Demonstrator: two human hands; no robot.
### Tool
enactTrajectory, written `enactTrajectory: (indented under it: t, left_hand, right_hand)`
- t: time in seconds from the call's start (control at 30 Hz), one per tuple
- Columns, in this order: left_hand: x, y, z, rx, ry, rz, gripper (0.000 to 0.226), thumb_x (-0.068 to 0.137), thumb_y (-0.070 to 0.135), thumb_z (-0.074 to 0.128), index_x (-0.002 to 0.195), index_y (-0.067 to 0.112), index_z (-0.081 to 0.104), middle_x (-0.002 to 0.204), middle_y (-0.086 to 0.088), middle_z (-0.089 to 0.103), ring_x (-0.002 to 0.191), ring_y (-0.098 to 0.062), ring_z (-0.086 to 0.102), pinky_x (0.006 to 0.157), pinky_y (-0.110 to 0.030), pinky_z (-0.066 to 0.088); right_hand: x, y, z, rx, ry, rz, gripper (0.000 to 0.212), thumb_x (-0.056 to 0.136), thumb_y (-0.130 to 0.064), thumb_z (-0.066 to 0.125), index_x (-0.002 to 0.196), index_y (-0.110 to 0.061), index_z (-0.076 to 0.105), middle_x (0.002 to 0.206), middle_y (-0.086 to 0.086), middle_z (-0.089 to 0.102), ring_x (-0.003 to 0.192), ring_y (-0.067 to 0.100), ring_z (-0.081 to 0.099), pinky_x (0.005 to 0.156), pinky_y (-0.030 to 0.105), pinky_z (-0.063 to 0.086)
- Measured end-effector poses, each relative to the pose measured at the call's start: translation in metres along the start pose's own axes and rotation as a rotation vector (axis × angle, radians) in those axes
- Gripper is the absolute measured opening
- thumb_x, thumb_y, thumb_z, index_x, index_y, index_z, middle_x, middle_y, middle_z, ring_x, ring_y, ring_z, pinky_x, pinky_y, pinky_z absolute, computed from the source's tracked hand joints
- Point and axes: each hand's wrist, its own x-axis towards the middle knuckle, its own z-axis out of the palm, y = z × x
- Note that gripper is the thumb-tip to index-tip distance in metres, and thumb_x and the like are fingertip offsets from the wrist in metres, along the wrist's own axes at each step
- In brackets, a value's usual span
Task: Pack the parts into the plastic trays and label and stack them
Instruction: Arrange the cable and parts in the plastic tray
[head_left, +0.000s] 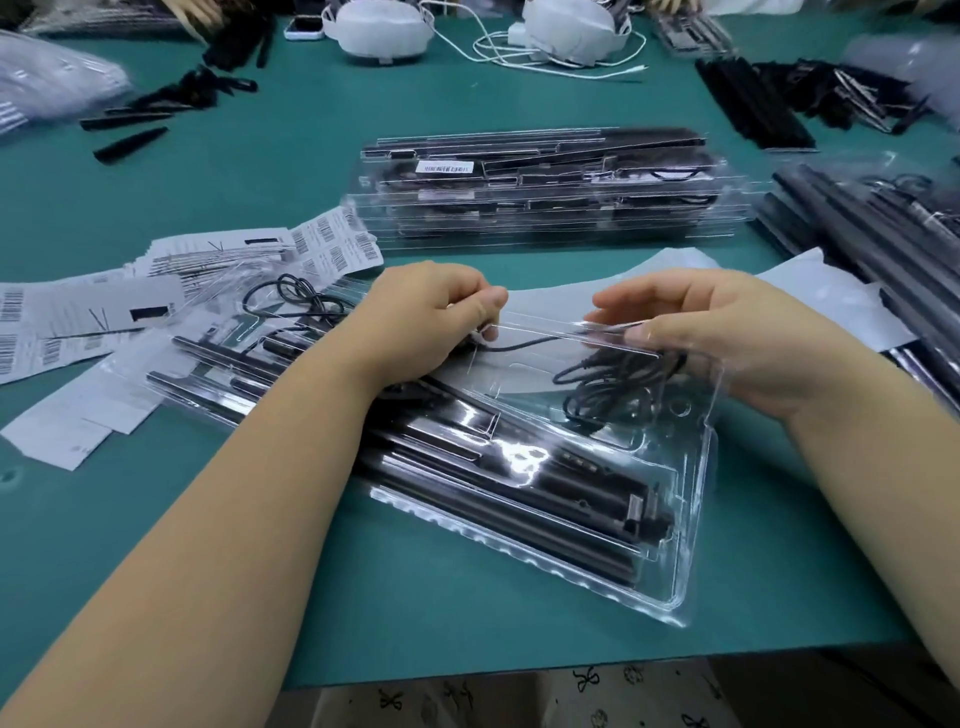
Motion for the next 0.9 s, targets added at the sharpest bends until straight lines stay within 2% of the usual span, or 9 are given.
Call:
enactTrajectory:
  t: [0.13,0.3,0.4,0.5,0.57,0.63,0.7,0.77,0.9]
  left_hand:
    - [0.0,0.001,0.0,0.03,-0.009,-0.002,0.031,0.097,0.036,0.048,0.073,0.025,0.064,0.063,0.028,0.063,0.06,0.007,0.051,0.058,-0.008,0.034]
    - [-0.001,0.001,0.0,0.028,-0.005,0.013,0.033,0.097,0.035,0.048,0.068,0.026,0.06,0.054,0.029,0.056,0.052,0.007,0.047,0.052,-0.008,0.031]
    - [-0.001,0.002,0.0,0.025,-0.011,0.014,0.033,0.097,0.033,0.048,0.066,0.028,0.057,0.053,0.035,0.053,0.054,0.011,0.047,0.053,-0.006,0.031]
    - [-0.001,0.002,0.0,0.02,-0.013,0.014,0.032,0.097,0.034,0.048,0.069,0.027,0.06,0.055,0.035,0.054,0.054,0.012,0.048,0.054,-0.006,0.032]
    - [-0.002,0.001,0.0,0.012,-0.015,0.014,0.032,0.097,0.034,0.048,0.068,0.027,0.06,0.054,0.035,0.054,0.054,0.012,0.048,0.053,-0.005,0.031]
    - [-0.001,0.001,-0.001,0.014,-0.014,0.014,0.033,0.097,0.034,0.048,0.067,0.028,0.059,0.054,0.034,0.054,0.053,0.011,0.048,0.052,-0.006,0.031]
    - [-0.001,0.002,-0.001,0.019,-0.015,0.019,0.033,0.097,0.034,0.049,0.066,0.029,0.058,0.054,0.035,0.054,0.054,0.013,0.048,0.053,-0.005,0.031]
    - [-0.001,0.002,-0.001,0.015,-0.017,0.022,0.032,0.097,0.033,0.049,0.067,0.029,0.058,0.053,0.036,0.053,0.054,0.016,0.048,0.053,-0.003,0.03]
    - [-0.002,0.001,-0.001,-0.018,0.005,0.021,0.031,0.097,0.034,0.049,0.069,0.028,0.062,0.053,0.034,0.054,0.052,0.012,0.047,0.051,-0.005,0.031]
  right_hand:
    - [0.0,-0.002,0.0,-0.112,0.037,-0.034,0.017,0.059,-0.018,0.074,0.074,-0.025,0.076,0.075,0.0,0.072,0.066,0.008,0.066,0.059,0.016,0.053]
    - [-0.002,-0.005,-0.008,-0.27,0.01,-0.092,0.016,0.08,-0.015,0.069,0.077,-0.028,0.077,0.071,-0.004,0.073,0.058,0.0,0.065,0.047,0.007,0.043]
    - [-0.006,-0.005,-0.02,-0.25,-0.164,-0.02,0.027,0.084,-0.011,0.061,0.087,-0.032,0.077,0.086,0.001,0.075,0.074,0.004,0.07,0.059,0.009,0.049]
    - [-0.011,-0.005,-0.041,-0.212,-0.363,0.006,0.052,0.083,0.008,0.058,0.105,-0.037,0.072,0.11,-0.003,0.071,0.103,0.007,0.065,0.08,0.014,0.05]
    - [-0.015,-0.007,-0.049,-0.228,-0.495,0.016,0.057,0.076,0.009,0.06,0.121,-0.027,0.065,0.124,0.0,0.064,0.116,0.012,0.059,0.093,0.021,0.047]
    - [-0.015,-0.007,-0.052,-0.29,-0.513,0.025,0.056,0.075,0.005,0.068,0.126,-0.018,0.059,0.129,-0.003,0.061,0.12,0.011,0.056,0.096,0.023,0.046]
    - [-0.012,-0.006,-0.048,-0.416,-0.435,-0.008,0.049,0.067,-0.011,0.07,0.114,-0.027,0.068,0.124,-0.013,0.063,0.105,0.003,0.061,0.088,0.015,0.047]
    - [-0.009,-0.006,-0.038,-0.549,-0.369,-0.042,0.04,0.06,-0.028,0.074,0.098,-0.038,0.075,0.111,-0.015,0.065,0.084,0.008,0.059,0.079,0.014,0.046]
    - [-0.003,0.002,-0.021,-0.536,-0.243,-0.139,0.041,0.049,-0.036,0.079,0.089,-0.04,0.076,0.087,-0.008,0.063,0.075,0.001,0.058,0.069,0.009,0.043]
